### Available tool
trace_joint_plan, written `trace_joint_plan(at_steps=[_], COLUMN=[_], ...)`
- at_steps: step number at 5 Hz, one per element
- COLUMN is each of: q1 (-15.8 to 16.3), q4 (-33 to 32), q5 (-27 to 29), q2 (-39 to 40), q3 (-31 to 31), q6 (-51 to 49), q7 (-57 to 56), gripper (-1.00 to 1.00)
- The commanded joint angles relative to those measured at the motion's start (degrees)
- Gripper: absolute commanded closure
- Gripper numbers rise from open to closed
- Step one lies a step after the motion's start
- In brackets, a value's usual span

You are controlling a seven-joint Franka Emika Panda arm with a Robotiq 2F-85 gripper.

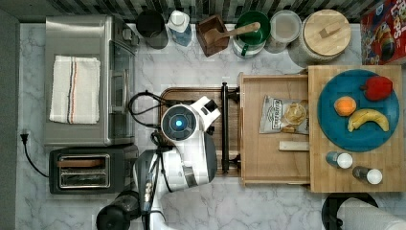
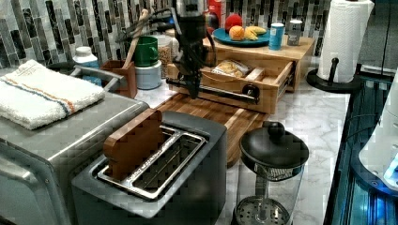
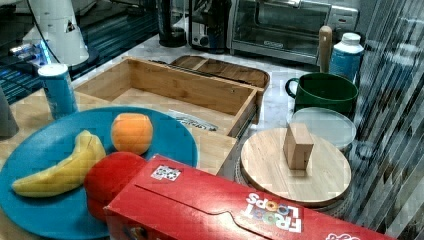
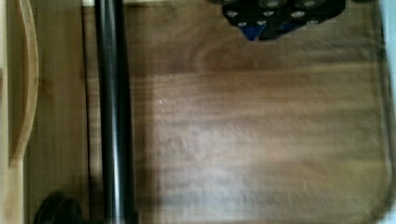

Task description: Close the drawer.

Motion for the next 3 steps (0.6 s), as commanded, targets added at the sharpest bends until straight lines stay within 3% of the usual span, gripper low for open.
trace_joint_plan(at_steps=[1,2,3], q1=[-5.5,-5.5,-8.0], q4=[-3.8,-3.3,-3.1], q5=[-3.6,-4.4,-5.8], q2=[0.9,0.3,-0.7], q3=[0.6,-1.3,-1.3], q6=[5.4,4.5,4.0], q7=[-9.0,-12.3,-15.3], gripper=[1.0,1.0,1.0])
